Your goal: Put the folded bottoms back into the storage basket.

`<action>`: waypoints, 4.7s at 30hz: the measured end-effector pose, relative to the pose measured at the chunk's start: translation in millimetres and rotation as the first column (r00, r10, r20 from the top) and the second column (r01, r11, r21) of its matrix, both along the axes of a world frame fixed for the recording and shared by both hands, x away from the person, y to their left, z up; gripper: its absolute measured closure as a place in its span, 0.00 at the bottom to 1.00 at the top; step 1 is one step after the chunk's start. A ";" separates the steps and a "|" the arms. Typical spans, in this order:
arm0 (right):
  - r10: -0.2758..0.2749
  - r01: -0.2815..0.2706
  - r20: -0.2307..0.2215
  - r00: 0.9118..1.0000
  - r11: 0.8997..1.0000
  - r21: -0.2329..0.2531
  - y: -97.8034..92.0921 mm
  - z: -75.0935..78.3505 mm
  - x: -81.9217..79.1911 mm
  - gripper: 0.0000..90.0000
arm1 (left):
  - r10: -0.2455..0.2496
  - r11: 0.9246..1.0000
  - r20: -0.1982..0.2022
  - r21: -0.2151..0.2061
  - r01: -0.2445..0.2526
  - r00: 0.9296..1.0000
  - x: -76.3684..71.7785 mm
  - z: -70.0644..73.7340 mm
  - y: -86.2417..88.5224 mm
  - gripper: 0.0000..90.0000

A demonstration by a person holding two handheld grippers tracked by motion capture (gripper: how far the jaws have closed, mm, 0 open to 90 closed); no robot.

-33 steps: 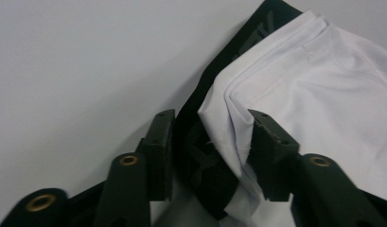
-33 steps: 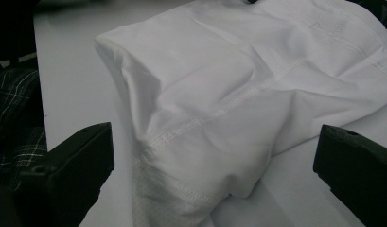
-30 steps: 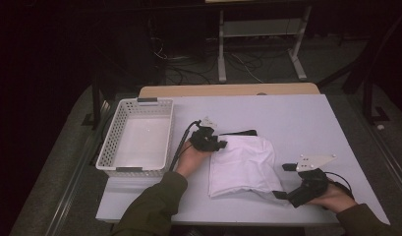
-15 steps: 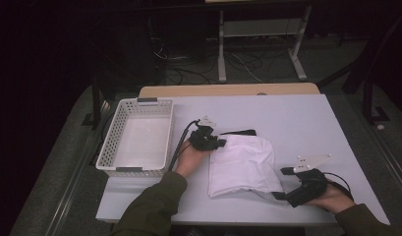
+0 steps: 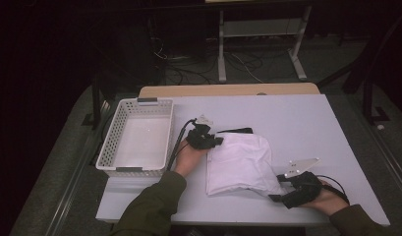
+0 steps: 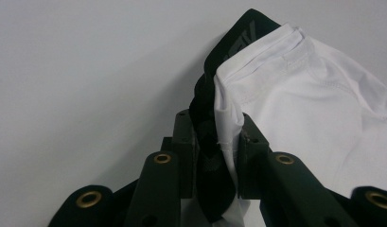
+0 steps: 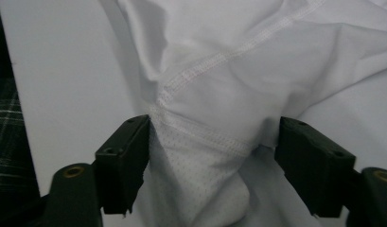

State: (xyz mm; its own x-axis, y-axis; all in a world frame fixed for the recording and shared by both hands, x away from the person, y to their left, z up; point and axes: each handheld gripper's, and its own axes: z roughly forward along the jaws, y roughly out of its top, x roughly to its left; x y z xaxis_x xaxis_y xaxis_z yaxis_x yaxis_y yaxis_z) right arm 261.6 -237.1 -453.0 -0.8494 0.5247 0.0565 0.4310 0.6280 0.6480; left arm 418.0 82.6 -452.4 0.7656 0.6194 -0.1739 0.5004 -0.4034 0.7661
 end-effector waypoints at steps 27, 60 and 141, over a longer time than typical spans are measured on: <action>0.053 -0.053 -0.022 0.998 0.998 -0.015 3.4 2.3 3.4 0.90 | -0.016 0.999 -0.024 -0.038 0.015 1.000 0.7 3.7 0.5 0.83; 0.030 -0.050 0.109 0.994 0.981 0.187 10.4 34.8 17.0 0.90 | -0.238 0.955 0.014 -0.177 0.237 0.971 -33.0 51.3 -28.3 0.83; 0.255 -0.310 0.205 0.945 0.896 0.317 216.2 149.5 108.3 0.90 | -0.050 0.993 0.080 -0.106 0.058 0.996 -3.8 176.9 161.9 0.83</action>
State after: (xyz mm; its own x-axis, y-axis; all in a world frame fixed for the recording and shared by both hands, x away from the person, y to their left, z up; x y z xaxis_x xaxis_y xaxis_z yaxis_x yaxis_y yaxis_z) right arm 370.0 -21.0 -303.5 -0.9714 0.2332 0.0447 0.1459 0.4378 0.8872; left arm 414.2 244.4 -275.5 0.8111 0.5577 -0.1765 0.4177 -0.3410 0.8422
